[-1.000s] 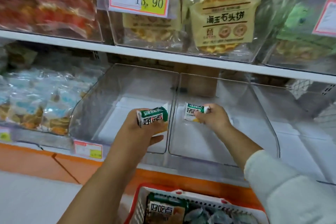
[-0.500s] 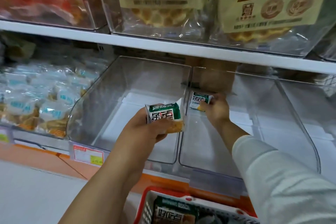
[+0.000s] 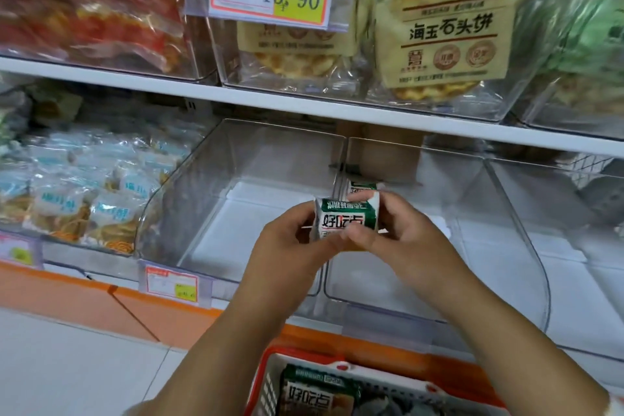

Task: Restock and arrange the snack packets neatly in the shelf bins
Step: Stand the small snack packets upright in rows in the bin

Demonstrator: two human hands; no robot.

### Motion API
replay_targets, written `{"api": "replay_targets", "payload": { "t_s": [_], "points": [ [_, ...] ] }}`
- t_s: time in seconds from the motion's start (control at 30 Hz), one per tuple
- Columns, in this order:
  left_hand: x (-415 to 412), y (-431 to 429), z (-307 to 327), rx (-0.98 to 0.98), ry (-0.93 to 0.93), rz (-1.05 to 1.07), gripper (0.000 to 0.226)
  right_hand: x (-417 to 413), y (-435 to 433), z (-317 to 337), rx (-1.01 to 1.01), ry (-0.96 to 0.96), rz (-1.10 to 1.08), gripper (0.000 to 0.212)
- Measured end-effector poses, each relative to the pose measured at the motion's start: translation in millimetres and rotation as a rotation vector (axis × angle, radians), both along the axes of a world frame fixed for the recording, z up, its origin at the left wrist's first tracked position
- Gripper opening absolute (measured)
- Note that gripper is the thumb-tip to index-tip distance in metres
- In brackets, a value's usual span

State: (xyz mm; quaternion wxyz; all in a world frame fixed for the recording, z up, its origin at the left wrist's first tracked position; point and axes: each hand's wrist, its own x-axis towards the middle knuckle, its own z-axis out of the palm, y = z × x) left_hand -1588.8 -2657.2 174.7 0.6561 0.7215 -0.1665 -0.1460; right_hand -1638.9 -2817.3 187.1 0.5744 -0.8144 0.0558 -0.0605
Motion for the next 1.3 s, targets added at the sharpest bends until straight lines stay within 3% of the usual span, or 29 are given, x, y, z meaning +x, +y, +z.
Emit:
{"api": "replay_targets", "payload": {
  "t_s": [0.1,0.2,0.4,0.6,0.77,0.93,1.03,1.2,1.3],
  "points": [
    [-1.6,-5.2,-10.3,0.186,-0.181,0.097,0.05,21.2,-27.0,-10.7,0.062,-0.005,-0.172,0.022],
    [2.1,-3.0,-23.4,0.291,-0.138,0.036,0.066,56.2,-68.1,-41.6,0.06,0.054,-0.351,0.022],
    [11.2,2.8,-34.1,0.321,-0.085,-0.058,0.055,114.4,-92.8,-101.7,-0.175,0.28,-0.345,0.03],
    [11.5,3.7,-40.7,0.234,-0.079,-0.055,0.052,136.6,-89.1,-128.8,-0.344,0.13,-0.414,0.038],
    [11.7,4.4,-43.2,0.286,-0.109,-0.05,0.055,139.8,-80.6,-136.0,-0.413,0.098,-0.467,0.05],
    [13.0,3.1,-41.7,0.301,-0.124,-0.047,0.057,138.2,-83.3,-121.6,-0.31,0.203,-0.459,0.066],
    [10.6,8.5,-44.3,0.367,-0.215,-0.013,0.056,109.0,-82.9,-89.8,-0.21,0.102,-0.486,0.065],
    [-35.9,24.4,-51.3,0.366,-0.627,0.216,0.033,-25.1,-48.6,-27.2,-0.091,-0.235,-0.479,0.018],
    [-82.0,28.1,-78.4,0.372,-0.695,0.098,0.026,-110.5,-26.9,-32.6,0.041,-0.273,-0.495,0.02]
  ]
}}
